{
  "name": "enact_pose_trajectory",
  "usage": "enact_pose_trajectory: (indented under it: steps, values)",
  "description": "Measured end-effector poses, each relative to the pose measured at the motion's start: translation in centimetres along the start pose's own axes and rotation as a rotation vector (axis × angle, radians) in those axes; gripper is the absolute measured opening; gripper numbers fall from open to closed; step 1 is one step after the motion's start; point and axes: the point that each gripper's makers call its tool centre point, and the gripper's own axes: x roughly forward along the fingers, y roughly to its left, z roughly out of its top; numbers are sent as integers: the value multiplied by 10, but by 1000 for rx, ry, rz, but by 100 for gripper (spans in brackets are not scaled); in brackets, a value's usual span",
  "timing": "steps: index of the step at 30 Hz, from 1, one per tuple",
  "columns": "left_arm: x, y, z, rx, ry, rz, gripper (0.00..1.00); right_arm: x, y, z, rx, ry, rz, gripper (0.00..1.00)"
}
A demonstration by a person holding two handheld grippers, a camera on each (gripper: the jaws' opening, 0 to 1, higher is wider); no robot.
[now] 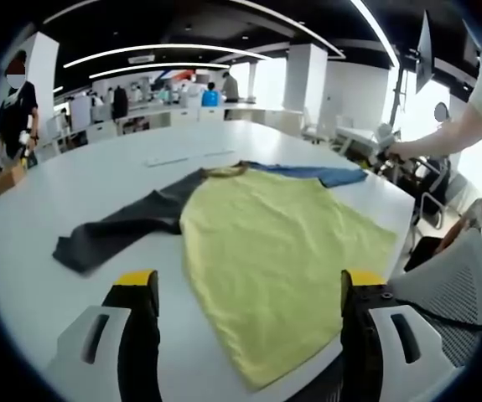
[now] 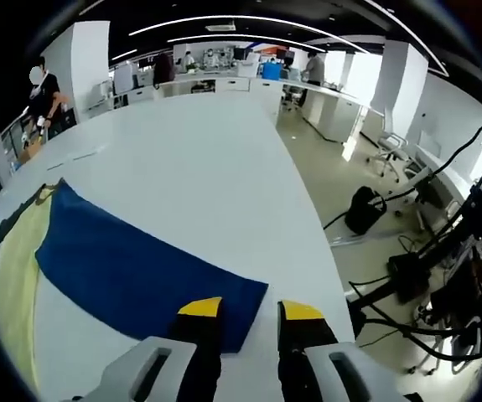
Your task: Fold the garment on the visible template until the final outline fits inside the template.
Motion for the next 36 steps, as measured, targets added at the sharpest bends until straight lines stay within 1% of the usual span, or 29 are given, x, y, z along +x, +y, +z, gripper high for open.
enact_pose_trajectory:
  steps: [6,11,13,16,18,22,23,24,26,27,30,31,32,33,35,36]
  values:
    - [0,0,0,1,3,-2,85,3,-3,-7,43,10,22,20]
    - [0,-1,1,6,0,-4,85,6,-3,-11,57,14,43,17]
    - [0,-1,2,7,1,-5,85,7,-3,-13,86,17,50,16]
    - [-1,-1,1,7,4,-5,85,9,-3,-14,101,20,59,15]
    - [-2,0,0,7,8,-3,85,16,-10,-14,107,25,63,14]
    - [-4,2,0,9,11,4,85,9,2,-17,105,28,69,11]
    - [-4,2,1,10,11,5,85,11,0,-15,97,19,72,10]
    - [-4,2,1,10,11,6,85,19,-7,-14,96,23,72,9]
    - [-4,2,1,12,11,6,85,22,-11,-15,87,25,74,8]
    - [-4,1,1,12,11,6,85,27,-16,-14,82,26,71,7]
    - [-4,-1,0,11,14,4,85,30,-21,-13,84,23,65,6]
    - [-4,-1,-1,11,14,4,85,35,-26,-10,91,25,68,4]
    - [-3,-1,-1,11,14,3,85,36,-27,-9,100,24,78,1]
    - [-3,-1,-1,10,14,5,86,41,-31,-8,109,24,86,0]
    - [-4,0,-1,11,13,13,87,50,-42,-4,120,24,81,0]
    - [-4,0,0,13,10,14,87,53,-46,-3,119,25,80,0]
